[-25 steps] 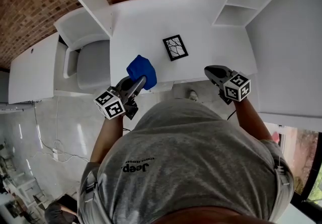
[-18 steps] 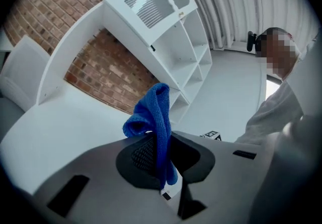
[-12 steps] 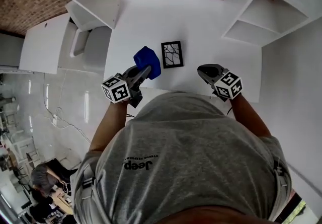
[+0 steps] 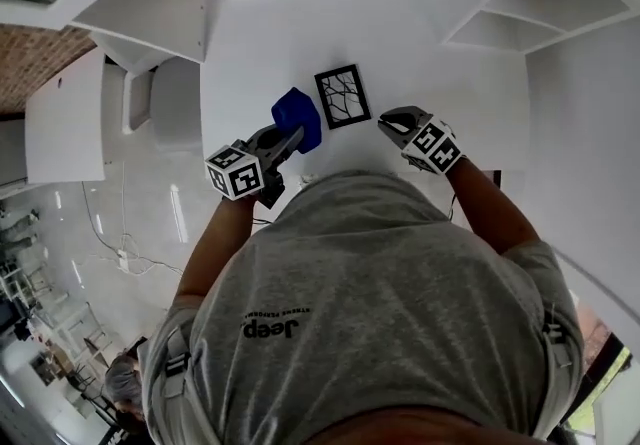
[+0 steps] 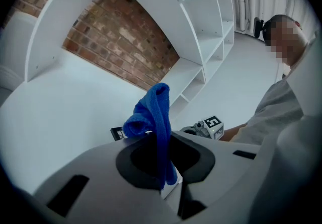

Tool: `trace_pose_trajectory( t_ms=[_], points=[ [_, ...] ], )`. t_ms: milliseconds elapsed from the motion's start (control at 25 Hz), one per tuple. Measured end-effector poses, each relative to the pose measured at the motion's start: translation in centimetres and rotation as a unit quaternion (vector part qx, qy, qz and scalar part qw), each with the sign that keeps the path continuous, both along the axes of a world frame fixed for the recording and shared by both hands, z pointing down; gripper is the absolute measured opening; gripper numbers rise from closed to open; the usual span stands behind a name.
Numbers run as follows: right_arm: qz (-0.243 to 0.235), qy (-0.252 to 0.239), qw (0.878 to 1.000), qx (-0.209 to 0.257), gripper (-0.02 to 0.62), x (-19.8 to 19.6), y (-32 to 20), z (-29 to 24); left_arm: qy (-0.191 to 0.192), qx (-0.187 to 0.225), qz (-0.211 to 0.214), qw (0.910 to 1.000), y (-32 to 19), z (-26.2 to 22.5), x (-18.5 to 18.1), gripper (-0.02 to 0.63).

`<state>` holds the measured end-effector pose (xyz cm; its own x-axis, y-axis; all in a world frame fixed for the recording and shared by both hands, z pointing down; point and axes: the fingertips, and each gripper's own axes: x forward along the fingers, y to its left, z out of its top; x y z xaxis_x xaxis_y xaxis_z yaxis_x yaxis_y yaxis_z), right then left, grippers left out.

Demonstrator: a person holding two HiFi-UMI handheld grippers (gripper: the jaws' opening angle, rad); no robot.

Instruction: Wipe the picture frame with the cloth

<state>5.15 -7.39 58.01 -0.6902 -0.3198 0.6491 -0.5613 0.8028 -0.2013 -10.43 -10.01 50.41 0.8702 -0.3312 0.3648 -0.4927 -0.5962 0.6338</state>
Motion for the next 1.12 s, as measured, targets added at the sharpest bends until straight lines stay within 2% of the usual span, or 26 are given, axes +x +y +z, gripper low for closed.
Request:
trace_pose_trajectory(
  t_ms=[160, 400, 640, 920, 1120],
  points=[
    [0.012, 0.040, 0.999, -0.009, 0.020, -1.9, -0.5, 2.6, -0.005, -0.014, 0.034, 0.9993, -1.1, 2.2, -0.7, 0.060],
    [0.007, 0.098, 0.995, -0.004, 0.021, -2.7, -1.1, 5.8, -0.007, -0.022, 0.047, 0.9986, -0.5, 3.6, -1.0, 0.060],
    [0.026, 0.119, 0.993, -0.011, 0.097, -2.6, -2.2, 7.6, -0.013, -0.024, 0.038, 0.9989, -0.1, 4.2, -1.9, 0.060],
    [0.026, 0.143, 0.989, -0.006, 0.098, -2.9, -2.0, 8.2, -0.025, -0.022, 0.045, 0.9984, -0.1, 4.7, -1.6, 0.060],
    [0.030, 0.154, 0.988, -0.010, 0.098, -3.0, -1.9, 8.3, -0.062, 0.004, 0.069, 0.9957, -1.6, 5.2, -1.2, 0.060]
  ],
)
